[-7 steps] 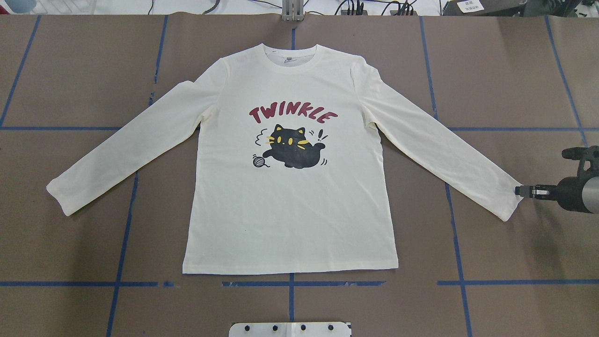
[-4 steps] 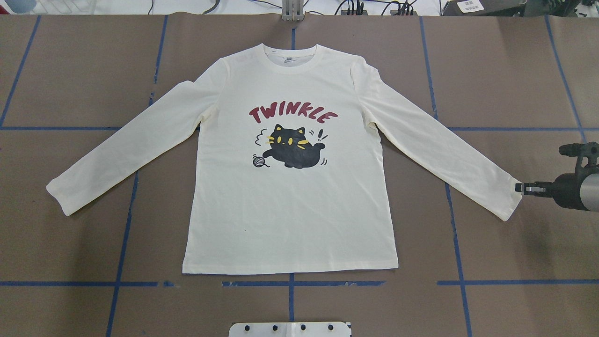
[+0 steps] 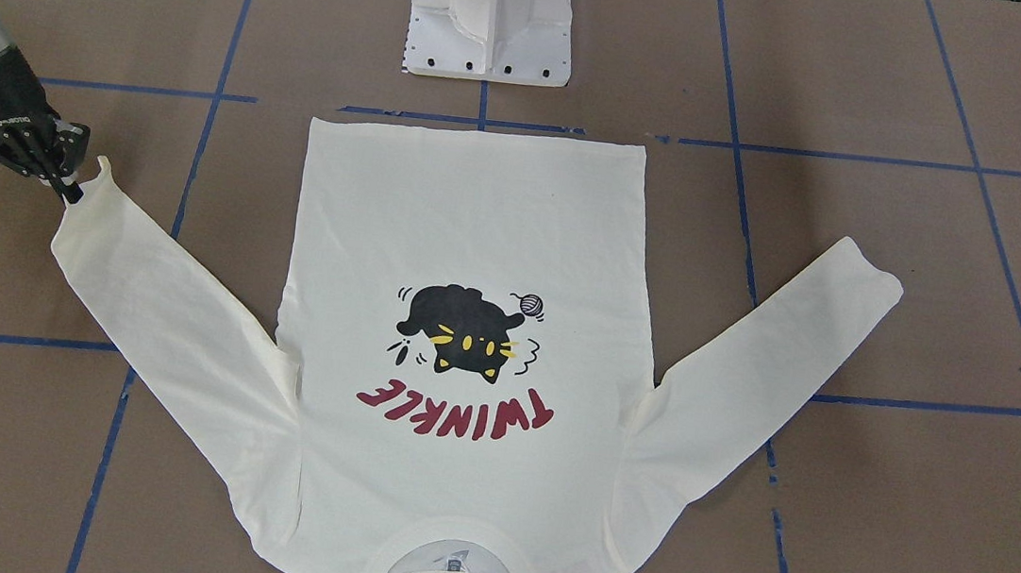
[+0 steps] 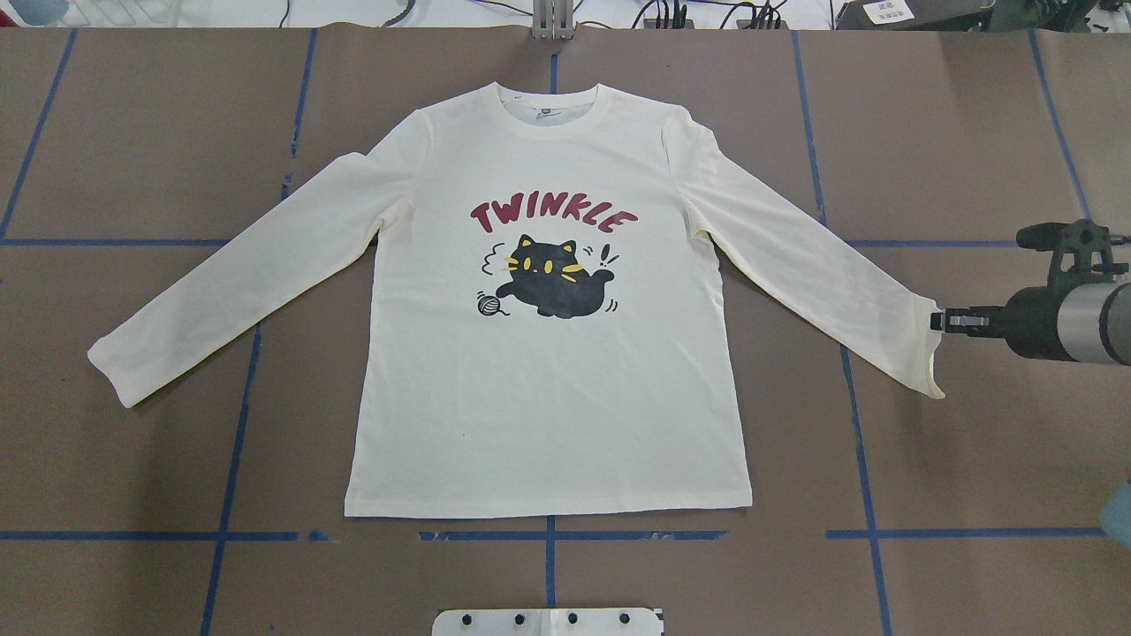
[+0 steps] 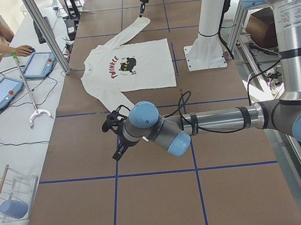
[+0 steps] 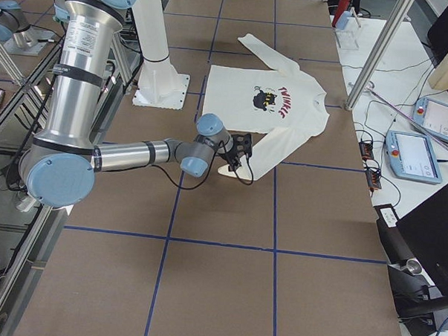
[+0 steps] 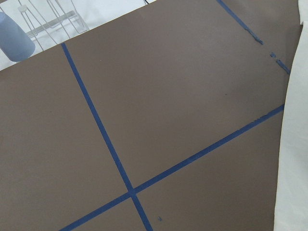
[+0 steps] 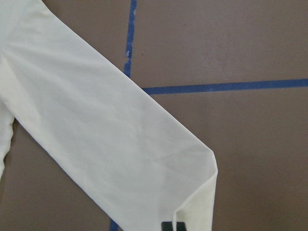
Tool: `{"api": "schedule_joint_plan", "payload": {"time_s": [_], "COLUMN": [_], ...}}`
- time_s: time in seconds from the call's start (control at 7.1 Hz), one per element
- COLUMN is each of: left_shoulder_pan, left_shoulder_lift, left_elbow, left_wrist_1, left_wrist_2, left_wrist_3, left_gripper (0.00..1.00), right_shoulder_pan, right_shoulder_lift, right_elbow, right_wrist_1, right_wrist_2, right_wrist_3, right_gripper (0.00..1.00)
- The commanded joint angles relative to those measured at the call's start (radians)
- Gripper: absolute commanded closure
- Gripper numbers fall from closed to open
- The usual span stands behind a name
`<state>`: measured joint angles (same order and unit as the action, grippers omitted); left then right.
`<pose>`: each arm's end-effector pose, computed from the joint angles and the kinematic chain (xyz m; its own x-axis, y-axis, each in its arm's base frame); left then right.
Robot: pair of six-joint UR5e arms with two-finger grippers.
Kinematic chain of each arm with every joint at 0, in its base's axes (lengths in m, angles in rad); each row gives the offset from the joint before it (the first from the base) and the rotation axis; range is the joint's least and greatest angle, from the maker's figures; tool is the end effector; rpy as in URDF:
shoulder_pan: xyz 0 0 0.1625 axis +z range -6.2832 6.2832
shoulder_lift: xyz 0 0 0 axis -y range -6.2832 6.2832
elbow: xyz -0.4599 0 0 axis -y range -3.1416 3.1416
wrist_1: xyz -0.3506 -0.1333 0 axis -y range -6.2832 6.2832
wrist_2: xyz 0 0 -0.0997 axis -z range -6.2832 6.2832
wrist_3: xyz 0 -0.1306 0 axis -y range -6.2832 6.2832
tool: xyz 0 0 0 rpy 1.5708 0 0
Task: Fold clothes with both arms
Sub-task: 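Lower the right gripper to the sleeve cuff nearest it and grasp, then carry the grasped sleeve across the shirt body toward the left gripper, release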
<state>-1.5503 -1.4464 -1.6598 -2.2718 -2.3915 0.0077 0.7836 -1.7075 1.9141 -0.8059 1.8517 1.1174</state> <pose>-0.0290 -0.4274 0.6397 0.6722 0.4717 -0.5707 -0.0213 0.7828 0.6220 -0.2434 -0.3796 0.5346 0.5852 -0.0110 0.8108 -0.2889 0.9315 0.2211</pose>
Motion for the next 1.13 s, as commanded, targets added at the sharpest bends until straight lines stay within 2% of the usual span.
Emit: {"api": "schedule_joint_plan", "payload": {"time_s": [0.0,0.14,0.28,0.42,0.56,0.7,0.84,0.99], "left_shoulder_pan": [-0.001,-0.001,-0.001,-0.001,-0.001,-0.001,-0.001,-0.001], "left_shoulder_lift": [0.001,0.001,0.001,0.001,0.0,0.001,0.001,0.001], "left_elbow": [0.0,0.003,0.003,0.008,0.011,0.012,0.011,0.011], "left_wrist_1": [0.0,0.0,0.0,0.001,0.002,0.002,0.002,0.0], "left_wrist_2": [0.0,0.0,0.0,0.0,0.0,0.0,0.0,0.0], "left_wrist_3": [0.0,0.0,0.0,0.0,-0.002,-0.002,-0.002,-0.002], "left_gripper": [0.0,0.0,0.0,0.0,0.0,0.0,0.0,0.0], "right_shoulder_pan": [0.029,0.049,0.052,0.048,0.046,-0.013,-0.124,-0.201], "right_shoulder_lift": [0.388,0.616,0.805,0.924,1.053,1.128,1.205,1.244], "right_elbow": [0.057,0.054,0.045,0.001,-0.103,-0.206,-0.337,-0.465], "right_wrist_1": [-0.52,-0.791,-0.955,-0.969,-0.97,-0.967,-0.96,-0.884], "right_wrist_2": [-0.028,-0.031,-0.052,-0.075,-0.083,-0.132,-0.272,-0.351], "right_wrist_3": [0.002,0.002,0.001,0.001,0.002,0.004,0.024,0.145], "right_gripper": [1.0,1.0,1.0,1.0,1.0,1.0,1.0,1.0]}}
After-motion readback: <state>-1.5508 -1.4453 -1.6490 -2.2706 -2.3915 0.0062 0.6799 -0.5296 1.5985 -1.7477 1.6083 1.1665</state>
